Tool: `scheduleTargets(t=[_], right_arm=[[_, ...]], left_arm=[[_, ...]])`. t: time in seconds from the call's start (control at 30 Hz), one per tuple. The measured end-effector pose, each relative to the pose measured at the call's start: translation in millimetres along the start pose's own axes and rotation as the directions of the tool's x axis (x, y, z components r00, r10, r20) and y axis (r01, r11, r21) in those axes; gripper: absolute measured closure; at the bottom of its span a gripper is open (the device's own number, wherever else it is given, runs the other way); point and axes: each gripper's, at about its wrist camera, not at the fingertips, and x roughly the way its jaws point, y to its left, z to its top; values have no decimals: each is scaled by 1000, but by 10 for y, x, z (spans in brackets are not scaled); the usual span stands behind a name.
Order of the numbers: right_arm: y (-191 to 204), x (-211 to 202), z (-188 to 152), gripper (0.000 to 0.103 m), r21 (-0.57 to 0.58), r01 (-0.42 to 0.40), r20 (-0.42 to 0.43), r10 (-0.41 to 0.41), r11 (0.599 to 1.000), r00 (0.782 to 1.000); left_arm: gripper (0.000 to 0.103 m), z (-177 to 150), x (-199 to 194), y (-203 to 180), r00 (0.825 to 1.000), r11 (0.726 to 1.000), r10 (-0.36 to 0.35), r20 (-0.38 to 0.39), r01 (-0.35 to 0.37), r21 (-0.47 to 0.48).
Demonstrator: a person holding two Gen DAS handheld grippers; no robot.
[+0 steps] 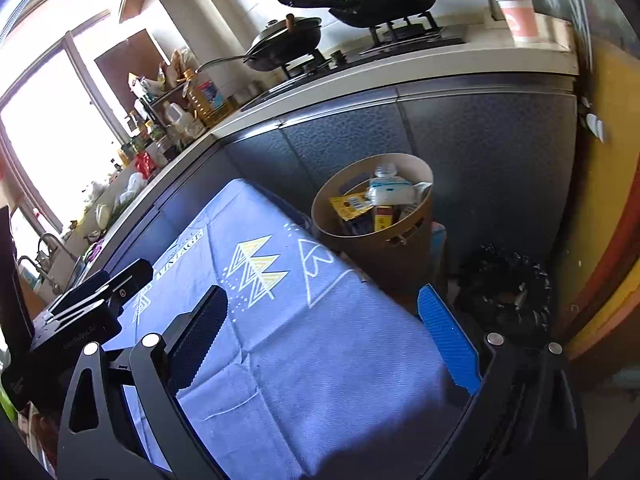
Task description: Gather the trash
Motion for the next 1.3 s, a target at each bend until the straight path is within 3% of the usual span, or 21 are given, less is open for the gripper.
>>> scheduleTargets(t=[0.3, 0.6, 0.8, 0.97, 1.3], right_arm=[[24, -165, 18, 7, -2, -15, 20, 15, 1000, 1000], [76, -158, -3, 7, -7, -24, 6, 24, 1000, 1000], [110, -166, 12, 7, -3, -32, 3, 32, 999, 999], [142, -197, 23, 7, -9, -31, 10, 31, 999, 999], [161, -246, 25, 7, -14, -34, 21, 34, 999, 999]], left_arm=[[4, 135, -114, -184, 999, 999, -18, 27, 17, 34], [4, 114, -151, -128, 1000, 1000, 12, 18, -12, -4], [4, 106, -195, -166, 997, 998, 58, 41, -59, 32], [4, 93, -210, -156, 999, 1000, 21, 35, -22, 22], [4, 118, -247, -166, 998, 999, 35, 50, -36, 22]])
